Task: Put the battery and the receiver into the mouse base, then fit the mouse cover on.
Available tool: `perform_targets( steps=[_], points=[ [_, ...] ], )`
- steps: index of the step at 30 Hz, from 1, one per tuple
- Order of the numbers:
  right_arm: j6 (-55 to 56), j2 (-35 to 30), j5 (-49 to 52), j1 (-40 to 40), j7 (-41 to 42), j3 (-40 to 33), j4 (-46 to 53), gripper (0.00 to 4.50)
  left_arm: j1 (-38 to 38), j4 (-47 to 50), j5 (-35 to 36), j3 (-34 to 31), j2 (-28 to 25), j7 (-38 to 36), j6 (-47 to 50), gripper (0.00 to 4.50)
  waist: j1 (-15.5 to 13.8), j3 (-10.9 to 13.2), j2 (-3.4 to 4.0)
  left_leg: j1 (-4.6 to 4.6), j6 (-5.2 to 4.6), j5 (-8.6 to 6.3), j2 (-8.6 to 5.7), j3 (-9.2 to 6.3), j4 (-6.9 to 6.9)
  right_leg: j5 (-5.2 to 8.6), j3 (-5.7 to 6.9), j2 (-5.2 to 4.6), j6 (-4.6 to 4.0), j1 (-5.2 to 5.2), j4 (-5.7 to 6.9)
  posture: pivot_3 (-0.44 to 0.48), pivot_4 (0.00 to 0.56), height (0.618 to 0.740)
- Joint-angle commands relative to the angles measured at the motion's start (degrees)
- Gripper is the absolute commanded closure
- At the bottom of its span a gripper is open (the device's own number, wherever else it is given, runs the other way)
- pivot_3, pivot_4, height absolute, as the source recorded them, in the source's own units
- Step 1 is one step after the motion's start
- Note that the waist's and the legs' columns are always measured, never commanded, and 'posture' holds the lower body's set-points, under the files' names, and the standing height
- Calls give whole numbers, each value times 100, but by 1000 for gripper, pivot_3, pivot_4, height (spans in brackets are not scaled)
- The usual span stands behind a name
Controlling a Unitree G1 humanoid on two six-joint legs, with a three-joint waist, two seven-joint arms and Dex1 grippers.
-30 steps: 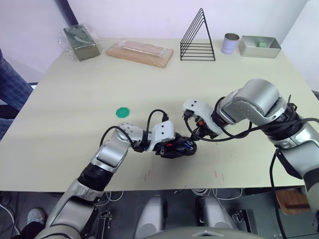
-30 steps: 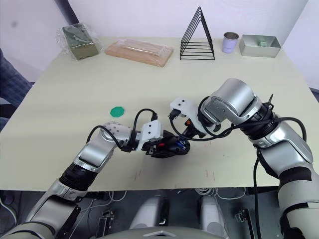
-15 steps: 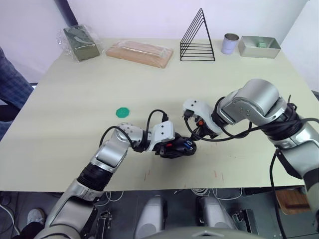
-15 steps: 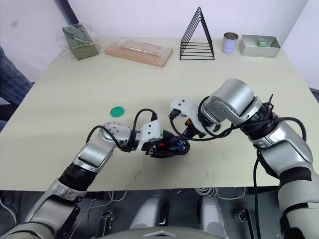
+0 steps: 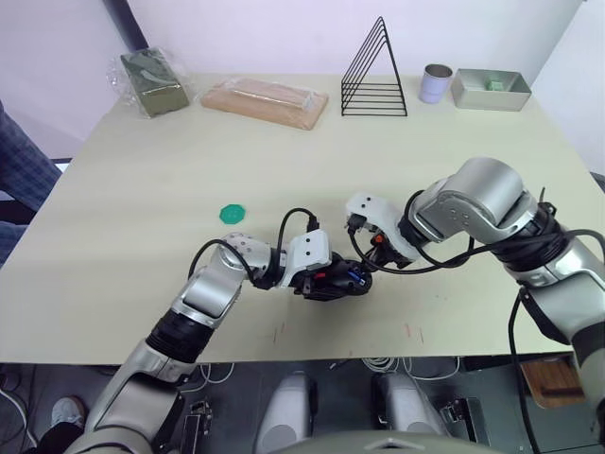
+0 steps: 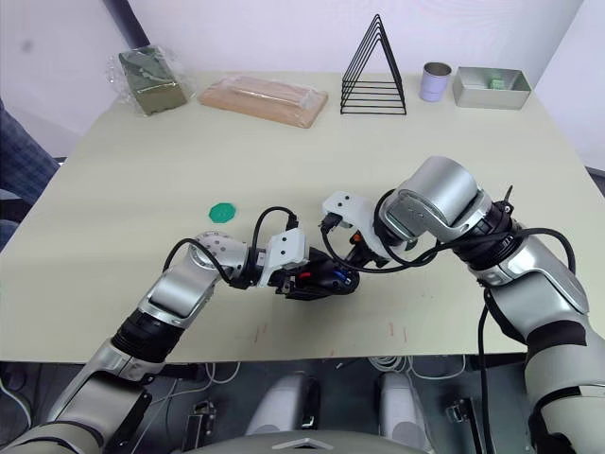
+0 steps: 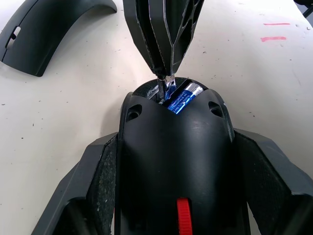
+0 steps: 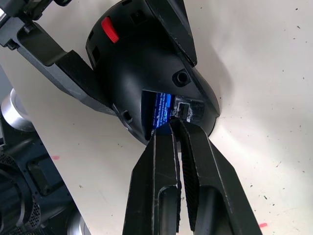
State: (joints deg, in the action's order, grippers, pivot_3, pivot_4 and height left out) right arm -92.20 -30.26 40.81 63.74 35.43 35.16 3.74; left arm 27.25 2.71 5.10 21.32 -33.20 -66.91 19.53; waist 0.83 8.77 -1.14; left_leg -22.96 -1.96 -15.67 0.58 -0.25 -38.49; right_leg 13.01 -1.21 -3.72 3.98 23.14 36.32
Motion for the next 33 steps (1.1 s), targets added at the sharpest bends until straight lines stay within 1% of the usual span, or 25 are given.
perform_targets(
  steps=[1,11,33],
  points=[
    [-30,37,-151,-36,-35,-135,7,4500,-11,19,-120,112,-62,1,52,1611,0,0,0,0,0,0,0,0,0,0,0,0,0,0,0,0,150,740],
    [37,57,-358,-30,17,-103,-146,4500,-9,37,-118,110,-66,21,76,1611,0,-1,0,4,0,0,0,1,-2,0,-1,0,0,-2,4,0,150,740],
    [60,121,-490,134,179,-173,-394,4500,-48,-1,-105,85,-85,42,45,1611,0,-1,0,8,0,1,0,1,-7,0,-3,0,-1,-3,13,0,150,740]
  ],
)
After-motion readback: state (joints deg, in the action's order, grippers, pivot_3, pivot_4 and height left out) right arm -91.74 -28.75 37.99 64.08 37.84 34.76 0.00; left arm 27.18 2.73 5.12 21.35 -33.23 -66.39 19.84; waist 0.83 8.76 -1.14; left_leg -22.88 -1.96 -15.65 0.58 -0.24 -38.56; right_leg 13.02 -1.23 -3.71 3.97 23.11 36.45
